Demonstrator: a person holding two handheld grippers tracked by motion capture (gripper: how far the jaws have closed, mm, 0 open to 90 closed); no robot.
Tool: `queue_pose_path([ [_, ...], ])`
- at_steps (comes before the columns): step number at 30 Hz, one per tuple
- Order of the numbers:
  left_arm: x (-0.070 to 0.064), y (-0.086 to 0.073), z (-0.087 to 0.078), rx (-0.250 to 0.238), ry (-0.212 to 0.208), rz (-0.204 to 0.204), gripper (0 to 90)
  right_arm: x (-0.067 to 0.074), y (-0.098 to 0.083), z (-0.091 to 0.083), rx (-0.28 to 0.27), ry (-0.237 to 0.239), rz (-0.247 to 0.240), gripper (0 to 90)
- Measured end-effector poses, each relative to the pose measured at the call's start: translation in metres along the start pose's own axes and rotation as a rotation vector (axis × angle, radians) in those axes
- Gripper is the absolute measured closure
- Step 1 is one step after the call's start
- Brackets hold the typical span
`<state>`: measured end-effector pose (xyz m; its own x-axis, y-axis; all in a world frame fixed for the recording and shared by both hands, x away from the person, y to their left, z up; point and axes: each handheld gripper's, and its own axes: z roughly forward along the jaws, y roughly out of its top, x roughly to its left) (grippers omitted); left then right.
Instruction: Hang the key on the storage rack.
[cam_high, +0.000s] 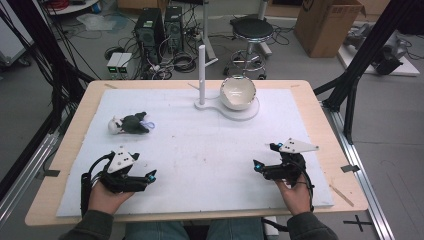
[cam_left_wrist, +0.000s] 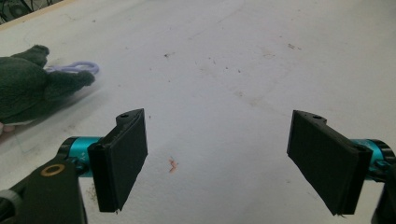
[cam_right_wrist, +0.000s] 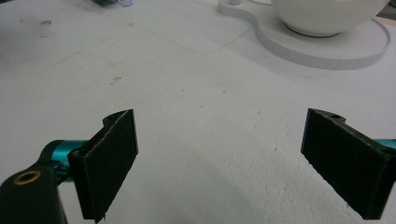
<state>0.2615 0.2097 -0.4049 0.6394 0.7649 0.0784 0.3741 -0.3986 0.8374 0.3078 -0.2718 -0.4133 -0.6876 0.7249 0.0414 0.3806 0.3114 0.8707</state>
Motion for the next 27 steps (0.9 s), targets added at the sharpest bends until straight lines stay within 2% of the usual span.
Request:
queue_pose_path([
  [13,-0.001,0.001,-0.002,-0.007,-0.004,0.007,20.8,0.001,-0.001,0.000,0.001,0.011,0.000,10.3],
  [16,-0.001,0.002,-0.003,-0.008,0.004,0.020,21.3,0.001,-0.001,-0.001,-0.001,0.007,0.002,10.3],
  [17,-0.003,0.004,-0.005,-0.008,0.005,0.035,21.7,0.001,-0.001,-0.001,-0.004,0.008,0.006,10.3],
  [20,-0.003,0.007,-0.005,-0.014,0.002,0.041,22.1,0.000,0.000,-0.003,-0.015,0.002,0.004,10.3],
  [24,0.004,0.012,-0.006,-0.007,-0.019,0.053,22.6,-0.001,0.001,-0.003,-0.015,0.007,0.016,10.3],
  [27,0.013,0.017,-0.008,0.005,-0.034,0.078,22.5,-0.002,0.001,-0.003,-0.014,0.005,0.014,10.2],
])
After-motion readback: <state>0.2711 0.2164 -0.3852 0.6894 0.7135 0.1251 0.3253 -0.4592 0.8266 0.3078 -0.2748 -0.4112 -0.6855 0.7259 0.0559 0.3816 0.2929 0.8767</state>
